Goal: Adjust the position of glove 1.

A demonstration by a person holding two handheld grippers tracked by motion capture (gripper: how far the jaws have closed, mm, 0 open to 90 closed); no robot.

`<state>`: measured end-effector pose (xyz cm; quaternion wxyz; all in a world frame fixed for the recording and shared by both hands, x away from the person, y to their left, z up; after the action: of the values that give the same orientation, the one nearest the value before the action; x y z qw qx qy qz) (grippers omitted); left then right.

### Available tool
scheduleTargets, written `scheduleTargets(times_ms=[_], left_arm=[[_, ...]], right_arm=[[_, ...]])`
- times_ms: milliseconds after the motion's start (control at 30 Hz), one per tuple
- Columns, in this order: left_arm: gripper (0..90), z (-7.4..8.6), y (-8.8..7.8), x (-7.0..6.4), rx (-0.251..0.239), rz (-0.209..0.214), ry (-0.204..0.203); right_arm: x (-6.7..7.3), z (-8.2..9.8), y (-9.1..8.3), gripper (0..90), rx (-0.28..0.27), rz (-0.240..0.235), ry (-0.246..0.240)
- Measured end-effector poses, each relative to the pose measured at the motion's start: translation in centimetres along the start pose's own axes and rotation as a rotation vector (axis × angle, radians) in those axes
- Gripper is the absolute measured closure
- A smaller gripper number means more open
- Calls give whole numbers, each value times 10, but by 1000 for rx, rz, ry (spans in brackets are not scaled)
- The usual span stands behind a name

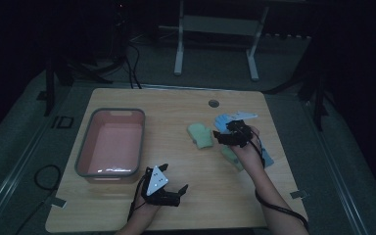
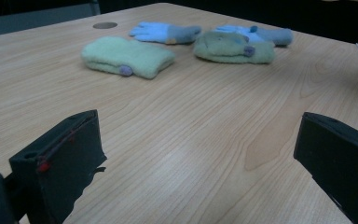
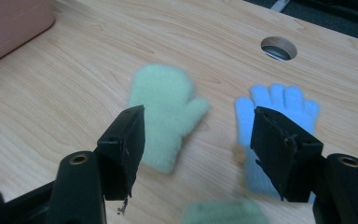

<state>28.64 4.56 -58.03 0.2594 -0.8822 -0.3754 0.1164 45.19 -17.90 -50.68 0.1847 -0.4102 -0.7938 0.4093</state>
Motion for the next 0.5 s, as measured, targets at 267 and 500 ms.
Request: scheduleTargets(times_ms=[267, 500], left_arm=[[15, 0, 0, -1, 1, 3, 1], [15, 0, 0, 0, 1, 5, 2]], right_arm=[[4, -13, 19, 382, 18, -9, -13], [11, -21, 38, 472, 36, -40, -34]])
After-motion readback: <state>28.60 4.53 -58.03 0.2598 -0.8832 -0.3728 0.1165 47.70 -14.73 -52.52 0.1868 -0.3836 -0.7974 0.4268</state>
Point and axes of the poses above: each handheld gripper's, and its own axes: y roughly forward along the jaws, z roughly out of its underside, x roughly to its left, the point moved 5 cm from there along y, roughly forward along the jaws, and after that the axes turned 13 degrees about x, right-handed, at the moved point
